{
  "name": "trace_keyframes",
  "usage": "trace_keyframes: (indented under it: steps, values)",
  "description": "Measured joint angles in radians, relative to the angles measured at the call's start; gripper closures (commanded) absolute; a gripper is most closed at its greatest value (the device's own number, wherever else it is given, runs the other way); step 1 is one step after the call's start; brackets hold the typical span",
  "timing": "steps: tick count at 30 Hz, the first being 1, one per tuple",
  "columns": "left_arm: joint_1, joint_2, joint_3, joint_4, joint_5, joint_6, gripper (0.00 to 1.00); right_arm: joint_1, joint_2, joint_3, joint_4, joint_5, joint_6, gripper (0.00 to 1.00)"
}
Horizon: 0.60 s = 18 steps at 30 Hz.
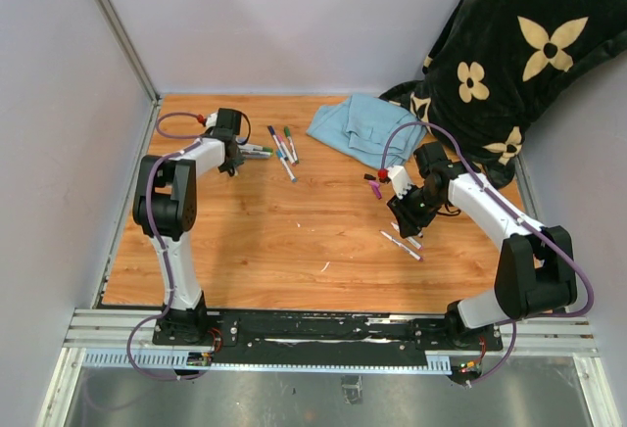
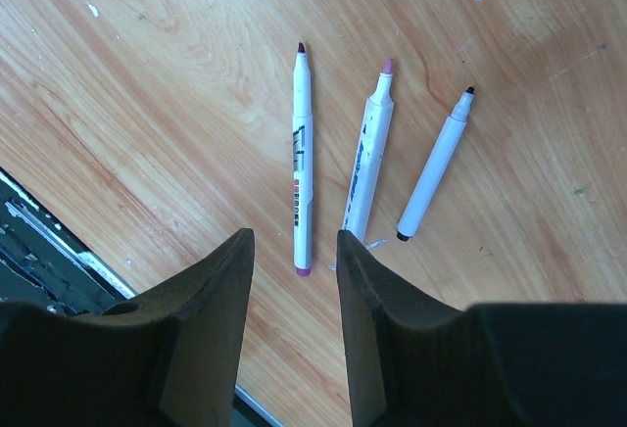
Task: Open the pen caps
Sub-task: Pick up the pen from the center of the board.
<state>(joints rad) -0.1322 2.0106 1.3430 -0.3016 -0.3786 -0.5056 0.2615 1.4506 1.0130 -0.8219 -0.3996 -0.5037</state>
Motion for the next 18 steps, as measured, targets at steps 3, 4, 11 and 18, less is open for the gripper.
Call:
trace_keyframes:
  steps: [3, 4, 11, 18]
  values:
    - [0.000, 0.000, 0.000, -0.005, -0.007, -0.003, 0.80, 0.000, 0.000, 0.000, 0.000, 0.000, 0.000, 0.59]
    - [0.000, 0.000, 0.000, -0.006, -0.008, -0.006, 0.83, 0.000, 0.000, 0.000, 0.000, 0.000, 0.000, 0.59]
    - [0.000, -0.059, -0.092, 0.027, -0.017, -0.025, 0.93, 0.000, 0.000, 0.000, 0.000, -0.001, 0.000, 0.59]
    - [-0.018, -0.282, -0.382, 0.069, -0.001, -0.077, 0.94, 0.000, -0.003, 0.000, 0.000, -0.002, 0.000, 0.59]
